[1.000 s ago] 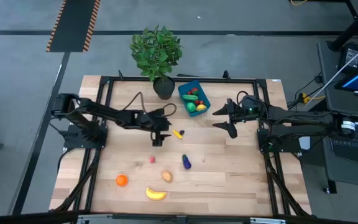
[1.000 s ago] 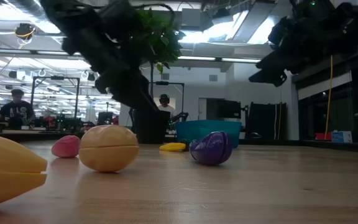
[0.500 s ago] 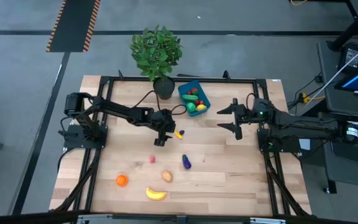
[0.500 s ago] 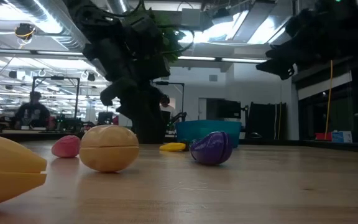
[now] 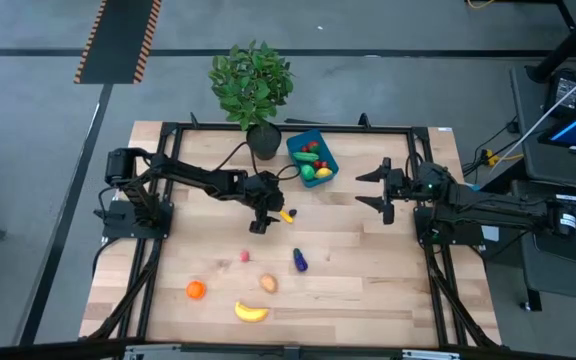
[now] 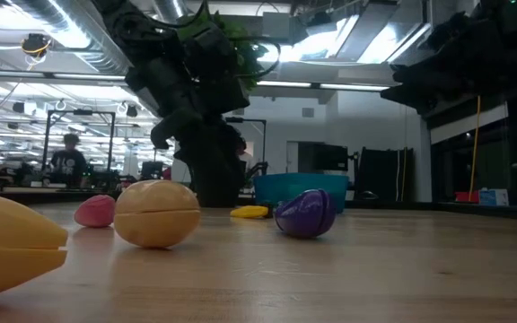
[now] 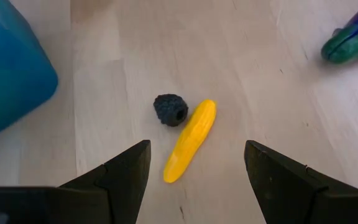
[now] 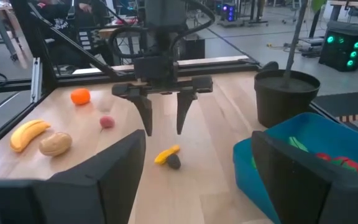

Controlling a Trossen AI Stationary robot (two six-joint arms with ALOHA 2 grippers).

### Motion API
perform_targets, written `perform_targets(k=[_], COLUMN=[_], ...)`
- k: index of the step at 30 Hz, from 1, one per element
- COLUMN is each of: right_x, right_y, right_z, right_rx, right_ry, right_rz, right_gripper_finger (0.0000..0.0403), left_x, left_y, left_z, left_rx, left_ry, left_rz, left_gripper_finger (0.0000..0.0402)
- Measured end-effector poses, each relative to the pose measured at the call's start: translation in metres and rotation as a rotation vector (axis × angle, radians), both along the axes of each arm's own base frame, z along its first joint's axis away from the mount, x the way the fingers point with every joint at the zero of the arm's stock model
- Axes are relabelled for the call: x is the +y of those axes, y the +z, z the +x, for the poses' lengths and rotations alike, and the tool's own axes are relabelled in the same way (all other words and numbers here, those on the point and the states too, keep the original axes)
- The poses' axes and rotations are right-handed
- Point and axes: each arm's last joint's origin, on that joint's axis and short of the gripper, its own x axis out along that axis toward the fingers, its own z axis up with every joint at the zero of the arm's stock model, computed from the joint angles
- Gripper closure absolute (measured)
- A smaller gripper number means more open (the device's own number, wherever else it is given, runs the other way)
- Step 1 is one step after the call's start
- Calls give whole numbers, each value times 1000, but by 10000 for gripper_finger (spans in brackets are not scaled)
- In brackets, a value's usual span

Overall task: Pick and placing Produce into tupperware
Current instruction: Put the corn into the blue bin

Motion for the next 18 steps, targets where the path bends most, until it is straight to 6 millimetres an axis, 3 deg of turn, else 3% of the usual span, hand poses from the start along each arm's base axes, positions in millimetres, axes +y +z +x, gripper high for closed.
perform_targets(k=[8,18], right_x=[0,0], right_y=[0,-1], right_z=[0,0], right_rx=[0,10], right_ry=[0,0], right_rz=[2,6], right_gripper_finger=[110,110], left_x=[0,2], left_y=[2,28], left_z=[2,15], left_rx=[-19,18], left_ry=[1,8], left_rz=[2,-8], left_gripper_finger=[153,177])
